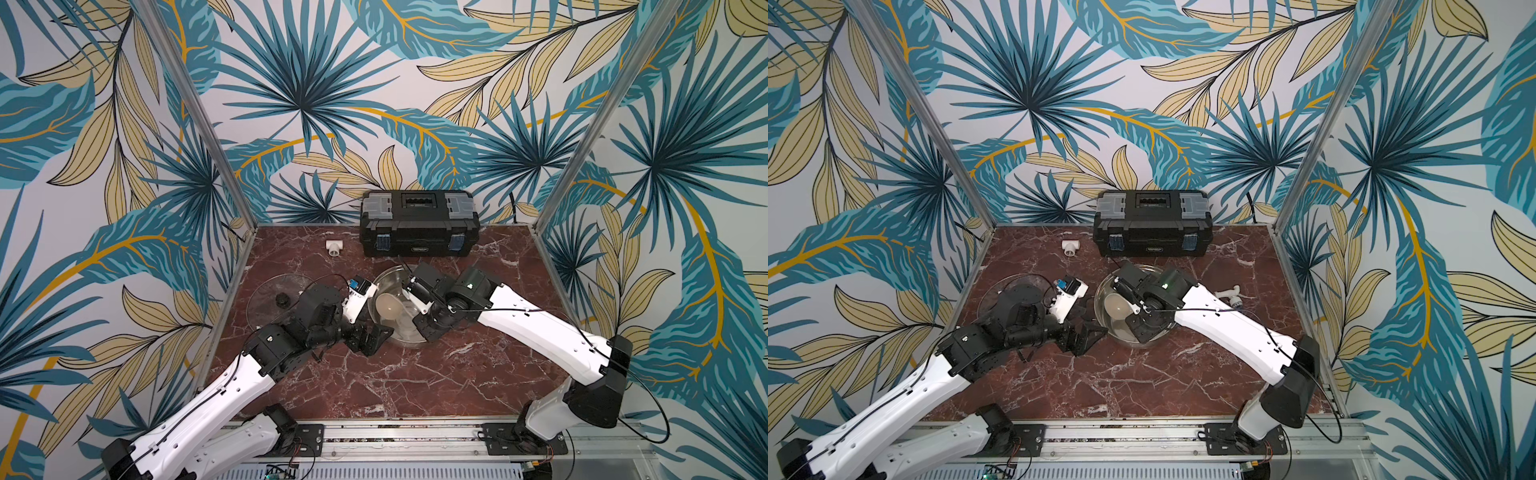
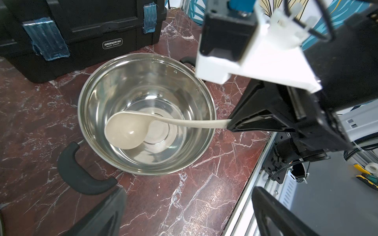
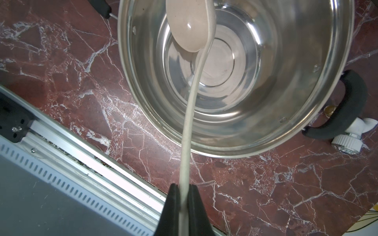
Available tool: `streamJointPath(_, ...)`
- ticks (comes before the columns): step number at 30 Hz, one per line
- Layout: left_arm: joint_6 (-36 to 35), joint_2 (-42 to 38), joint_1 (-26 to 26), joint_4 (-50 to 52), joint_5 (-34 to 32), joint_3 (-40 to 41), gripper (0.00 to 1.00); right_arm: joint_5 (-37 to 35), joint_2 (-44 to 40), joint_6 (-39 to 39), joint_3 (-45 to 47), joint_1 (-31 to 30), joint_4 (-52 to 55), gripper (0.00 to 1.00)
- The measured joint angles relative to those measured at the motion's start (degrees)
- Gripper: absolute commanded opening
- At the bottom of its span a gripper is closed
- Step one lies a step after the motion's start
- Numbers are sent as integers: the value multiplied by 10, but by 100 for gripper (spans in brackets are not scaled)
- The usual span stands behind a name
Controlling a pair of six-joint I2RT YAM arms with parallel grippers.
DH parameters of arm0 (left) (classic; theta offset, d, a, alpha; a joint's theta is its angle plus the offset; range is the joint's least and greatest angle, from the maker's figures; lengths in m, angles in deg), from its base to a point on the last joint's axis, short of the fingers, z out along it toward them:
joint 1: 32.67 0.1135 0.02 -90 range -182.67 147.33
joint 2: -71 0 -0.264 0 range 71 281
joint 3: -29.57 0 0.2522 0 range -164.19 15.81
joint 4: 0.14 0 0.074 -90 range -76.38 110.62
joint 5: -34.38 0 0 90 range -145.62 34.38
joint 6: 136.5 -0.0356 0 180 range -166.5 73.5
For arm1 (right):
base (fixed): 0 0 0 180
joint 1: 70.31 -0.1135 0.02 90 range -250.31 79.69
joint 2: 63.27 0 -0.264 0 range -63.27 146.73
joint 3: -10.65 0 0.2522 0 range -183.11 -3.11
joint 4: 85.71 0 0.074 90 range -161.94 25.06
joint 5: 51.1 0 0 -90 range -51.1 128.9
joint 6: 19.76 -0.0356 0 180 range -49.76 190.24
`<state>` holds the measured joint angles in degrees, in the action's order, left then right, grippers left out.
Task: Stir the soup with a spoon
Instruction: Stir the soup in the pan with a stick.
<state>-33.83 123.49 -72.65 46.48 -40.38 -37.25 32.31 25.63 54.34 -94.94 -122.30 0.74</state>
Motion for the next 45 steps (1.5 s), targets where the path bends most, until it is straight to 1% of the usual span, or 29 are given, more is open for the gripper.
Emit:
streamJointPath(5, 2, 0, 0, -1, 0, 0, 100, 5, -45, -8, 25, -3, 30, 0)
streamJointPath(10, 5, 0, 0, -3, 0, 0, 100, 0, -68, -20, 46, -3, 69, 0)
streamJointPath(13, 7, 3, 0, -9, 0, 0, 100, -20, -71, -32, 55, -3, 91, 0)
streamJointPath(17, 8, 8, 0, -12, 0, 0, 100, -68, -71, -49, 57, -3, 114, 0)
streamJointPath(22, 8, 9, 0, -15, 0, 0, 100, -126, -54, -63, 57, -3, 127, 0)
streamJointPath(26, 8, 9, 0, -15, 0, 0, 100, -156, -24, -64, 43, 0, 124, 0)
streamJointPath(31, 9, 9, 0, -15, 0, 4, 100, -179, 18, -55, 3, 3, 97, 0)
streamJointPath(36, 13, 7, 0, -15, 0, 11, 100, -168, 48, -38, -33, 4, 59, 0)
streamJointPath(41, 16, -6, 0, -13, -3, 17, 100, -111, 59, -21, -50, 3, 24, 0)
streamJointPath(45, 17, -14, 0, -9, -7, 18, 100, -67, 59, -13, -51, -2, 15, 0)
